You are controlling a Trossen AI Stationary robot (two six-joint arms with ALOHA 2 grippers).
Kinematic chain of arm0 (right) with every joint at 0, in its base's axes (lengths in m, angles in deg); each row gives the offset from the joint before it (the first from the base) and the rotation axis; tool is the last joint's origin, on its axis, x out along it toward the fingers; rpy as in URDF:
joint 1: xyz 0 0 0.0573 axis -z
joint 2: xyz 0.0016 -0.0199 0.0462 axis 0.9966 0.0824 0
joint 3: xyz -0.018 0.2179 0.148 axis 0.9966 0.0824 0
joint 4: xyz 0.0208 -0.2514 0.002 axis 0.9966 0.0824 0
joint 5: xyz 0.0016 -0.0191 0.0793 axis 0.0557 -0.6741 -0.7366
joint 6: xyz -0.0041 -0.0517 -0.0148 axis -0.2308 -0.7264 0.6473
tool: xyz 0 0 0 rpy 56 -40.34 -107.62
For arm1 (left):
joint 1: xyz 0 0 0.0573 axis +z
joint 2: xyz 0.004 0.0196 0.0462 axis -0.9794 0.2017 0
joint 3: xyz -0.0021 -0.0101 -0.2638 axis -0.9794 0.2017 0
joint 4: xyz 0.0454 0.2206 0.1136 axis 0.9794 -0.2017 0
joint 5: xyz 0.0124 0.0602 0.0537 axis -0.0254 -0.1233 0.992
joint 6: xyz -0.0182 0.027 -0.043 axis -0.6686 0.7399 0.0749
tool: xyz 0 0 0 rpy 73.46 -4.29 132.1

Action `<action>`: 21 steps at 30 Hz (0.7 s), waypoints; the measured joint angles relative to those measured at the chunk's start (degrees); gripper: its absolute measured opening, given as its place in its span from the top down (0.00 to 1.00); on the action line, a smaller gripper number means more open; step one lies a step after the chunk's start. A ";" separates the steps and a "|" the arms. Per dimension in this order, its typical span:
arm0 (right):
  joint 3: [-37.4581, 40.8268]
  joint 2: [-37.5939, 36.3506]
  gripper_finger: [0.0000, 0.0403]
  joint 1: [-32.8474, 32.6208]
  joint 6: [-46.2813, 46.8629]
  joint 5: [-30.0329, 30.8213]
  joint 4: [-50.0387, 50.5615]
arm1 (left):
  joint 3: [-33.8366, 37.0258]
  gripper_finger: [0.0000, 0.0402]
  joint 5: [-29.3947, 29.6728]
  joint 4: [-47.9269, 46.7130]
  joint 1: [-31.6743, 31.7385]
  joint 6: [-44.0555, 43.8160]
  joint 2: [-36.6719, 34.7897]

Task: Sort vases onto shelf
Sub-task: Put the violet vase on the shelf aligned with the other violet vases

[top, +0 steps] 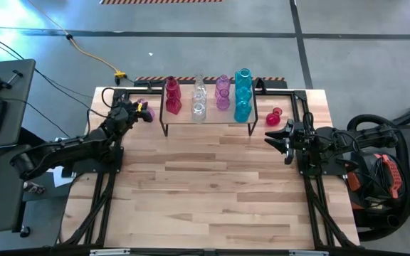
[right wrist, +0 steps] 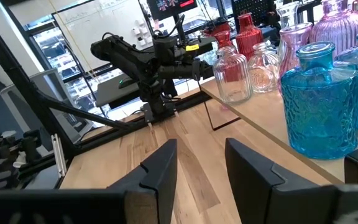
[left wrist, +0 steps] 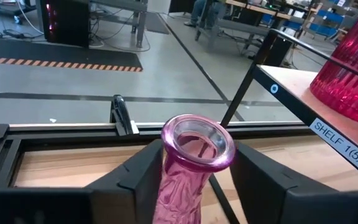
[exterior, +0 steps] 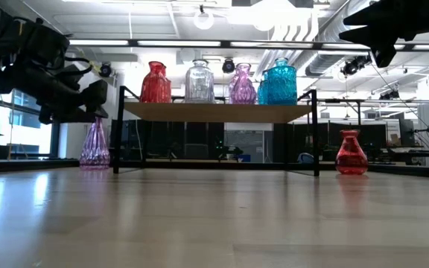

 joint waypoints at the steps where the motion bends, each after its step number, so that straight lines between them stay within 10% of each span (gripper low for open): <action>1: 0.00 -0.02 0.70 0.00 0.00 0.00 0.02 | 0.00 0.60 -0.04 0.02 0.00 0.03 0.00; 21: 0.00 -0.02 0.70 0.00 0.00 0.00 0.02 | 0.01 0.76 -2.37 0.11 -0.02 0.07 -0.20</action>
